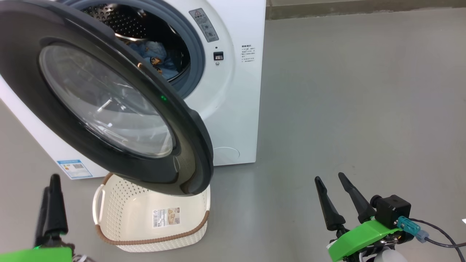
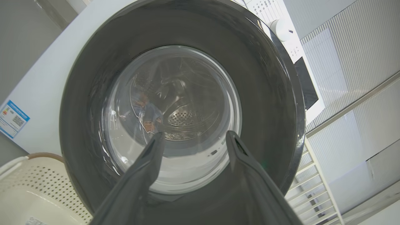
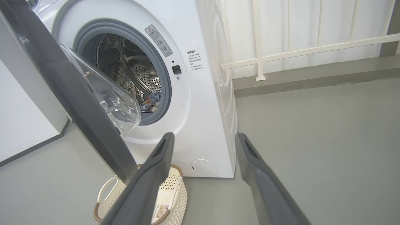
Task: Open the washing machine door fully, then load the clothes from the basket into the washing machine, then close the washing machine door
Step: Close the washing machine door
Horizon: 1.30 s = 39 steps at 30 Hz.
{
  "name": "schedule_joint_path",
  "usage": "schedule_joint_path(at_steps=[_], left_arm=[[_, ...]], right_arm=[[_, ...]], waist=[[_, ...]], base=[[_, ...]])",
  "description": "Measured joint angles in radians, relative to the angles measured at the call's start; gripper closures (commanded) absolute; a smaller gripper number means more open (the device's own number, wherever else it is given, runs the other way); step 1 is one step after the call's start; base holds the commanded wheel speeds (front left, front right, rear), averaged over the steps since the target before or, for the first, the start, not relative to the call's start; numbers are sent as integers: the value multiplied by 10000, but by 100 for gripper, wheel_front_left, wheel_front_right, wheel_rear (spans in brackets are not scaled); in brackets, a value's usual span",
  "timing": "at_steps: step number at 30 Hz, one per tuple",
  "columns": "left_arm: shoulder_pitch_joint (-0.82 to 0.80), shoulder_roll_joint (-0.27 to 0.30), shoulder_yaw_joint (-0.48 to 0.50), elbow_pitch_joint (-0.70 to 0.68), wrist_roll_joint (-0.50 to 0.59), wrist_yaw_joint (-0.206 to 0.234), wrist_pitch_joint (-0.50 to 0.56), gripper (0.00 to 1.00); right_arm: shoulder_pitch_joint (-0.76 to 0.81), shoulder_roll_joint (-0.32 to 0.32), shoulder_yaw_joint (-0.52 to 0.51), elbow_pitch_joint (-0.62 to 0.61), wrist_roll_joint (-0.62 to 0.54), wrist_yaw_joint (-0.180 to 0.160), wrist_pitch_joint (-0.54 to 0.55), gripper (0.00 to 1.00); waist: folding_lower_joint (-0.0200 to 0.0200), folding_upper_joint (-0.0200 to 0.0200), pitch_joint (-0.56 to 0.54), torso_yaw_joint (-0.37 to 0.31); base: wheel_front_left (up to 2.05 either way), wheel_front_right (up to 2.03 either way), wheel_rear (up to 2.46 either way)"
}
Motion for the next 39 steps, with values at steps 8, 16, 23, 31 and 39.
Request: schedule_joint_path(at_steps=[8,16,23,31,39], left_arm=[[301,991,-1058,821,3108,-4,-2048,0],[341,715,-646,872,6878,-75,-2092,0],[722,257,-422,945,9434,2,-2092,0],[1137,-213,-290,1335,10552,117,-2092,0],[1136,-408,236,1442,10899,117,-2092,0]], right_arm=[[1,2,-8,-36,2,0,0,0],[1,2,-15,-69,2,0,0,0],[2,4,-17,-115,0,0,0,0],[2,4,-21,-159,-2,0,0,0],[3,4,-13,-159,-4,0,-2,0]], waist=[[0,0,-34,-19],[0,0,14,-43],[0,0,20,-90],[0,0,-1,-125],[0,0,-60,-110]], base=[[0,0,0],[0,0,0],[0,0,0],[0,0,0],[0,0,0]])
